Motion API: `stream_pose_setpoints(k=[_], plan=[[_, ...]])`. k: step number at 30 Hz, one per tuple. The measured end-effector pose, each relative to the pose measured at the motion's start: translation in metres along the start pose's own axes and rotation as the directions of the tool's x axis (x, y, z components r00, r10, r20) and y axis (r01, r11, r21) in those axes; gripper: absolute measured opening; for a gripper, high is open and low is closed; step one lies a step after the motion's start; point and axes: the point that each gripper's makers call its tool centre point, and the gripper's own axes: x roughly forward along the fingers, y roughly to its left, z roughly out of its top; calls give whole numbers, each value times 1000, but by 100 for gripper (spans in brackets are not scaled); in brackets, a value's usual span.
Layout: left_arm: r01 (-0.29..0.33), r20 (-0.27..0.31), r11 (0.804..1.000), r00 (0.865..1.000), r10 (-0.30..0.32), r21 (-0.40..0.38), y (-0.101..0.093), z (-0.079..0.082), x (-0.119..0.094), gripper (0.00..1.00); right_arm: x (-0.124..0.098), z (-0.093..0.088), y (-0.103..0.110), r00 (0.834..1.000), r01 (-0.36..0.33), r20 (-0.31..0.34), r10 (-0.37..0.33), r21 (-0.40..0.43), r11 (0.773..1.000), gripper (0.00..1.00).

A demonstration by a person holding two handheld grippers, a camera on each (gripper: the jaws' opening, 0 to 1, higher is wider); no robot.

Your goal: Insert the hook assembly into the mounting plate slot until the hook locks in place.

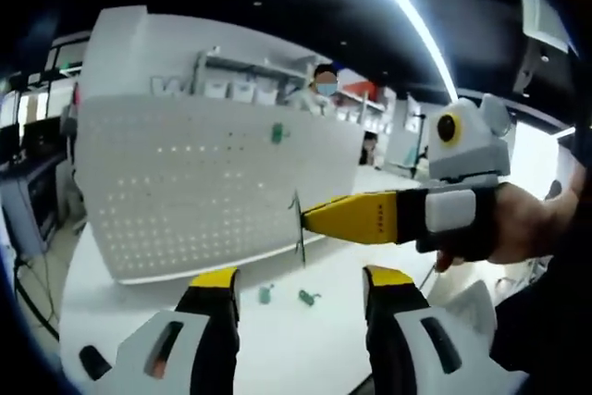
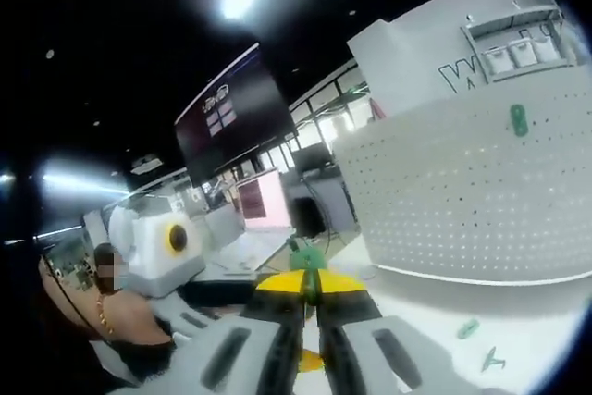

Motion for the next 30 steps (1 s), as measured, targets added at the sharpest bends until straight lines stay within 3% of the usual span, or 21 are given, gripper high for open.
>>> stream_pose_setpoints(k=[7, 10, 19, 30], plan=[[30, 10, 999, 999, -30, -40, -5, 0, 0, 86, 0, 8, -8, 1000, 10, 8, -10, -34, 999, 0], [36, 70, 989, 997, -26, -146, -2, 12, 1, 100, 1, 12, -11, 1000, 20, 10, -19, -72, 997, 0], [18, 72, 994, 997, -10, -105, 3, 23, -3, 100, 4, 19, -27, 998, 53, 40, -51, -57, 997, 0], [21, 56, 992, 998, -14, -121, 3, 21, 3, 100, 10, 39, -58, 989, 118, 94, -112, -57, 991, 0]])
